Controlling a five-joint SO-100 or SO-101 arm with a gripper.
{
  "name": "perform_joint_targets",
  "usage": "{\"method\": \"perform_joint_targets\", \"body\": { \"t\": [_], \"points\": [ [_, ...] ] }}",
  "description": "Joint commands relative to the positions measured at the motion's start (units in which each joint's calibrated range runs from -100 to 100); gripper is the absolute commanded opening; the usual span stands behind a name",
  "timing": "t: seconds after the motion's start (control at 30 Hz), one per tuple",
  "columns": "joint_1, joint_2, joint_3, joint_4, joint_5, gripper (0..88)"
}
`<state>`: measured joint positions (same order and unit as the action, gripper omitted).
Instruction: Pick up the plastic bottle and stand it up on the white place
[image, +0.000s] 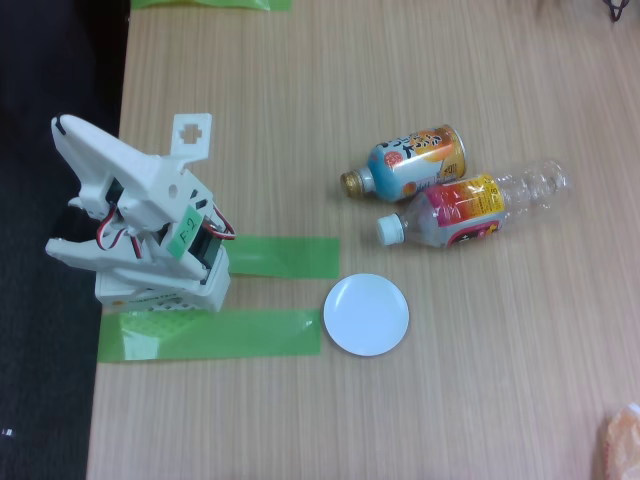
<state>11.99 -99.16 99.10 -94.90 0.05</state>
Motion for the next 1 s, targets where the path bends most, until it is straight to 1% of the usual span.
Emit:
{"method": "perform_joint_targets", "body": {
  "t": [0.0, 0.7, 0.83, 0.9, 0.97],
  "points": [
    [-0.1, 0.1, 0.3, -0.1, 0.1, 1.7],
    [-0.1, 0.1, 0.3, 0.0, 0.0, 1.9],
    [0.3, 0.1, 0.1, 1.3, 0.2, 1.9],
    [0.5, 0.2, -2.2, 7.3, 0.6, 1.9],
    [0.5, 0.7, -9.7, 19.9, 0.7, 1.9]
  ]
}}
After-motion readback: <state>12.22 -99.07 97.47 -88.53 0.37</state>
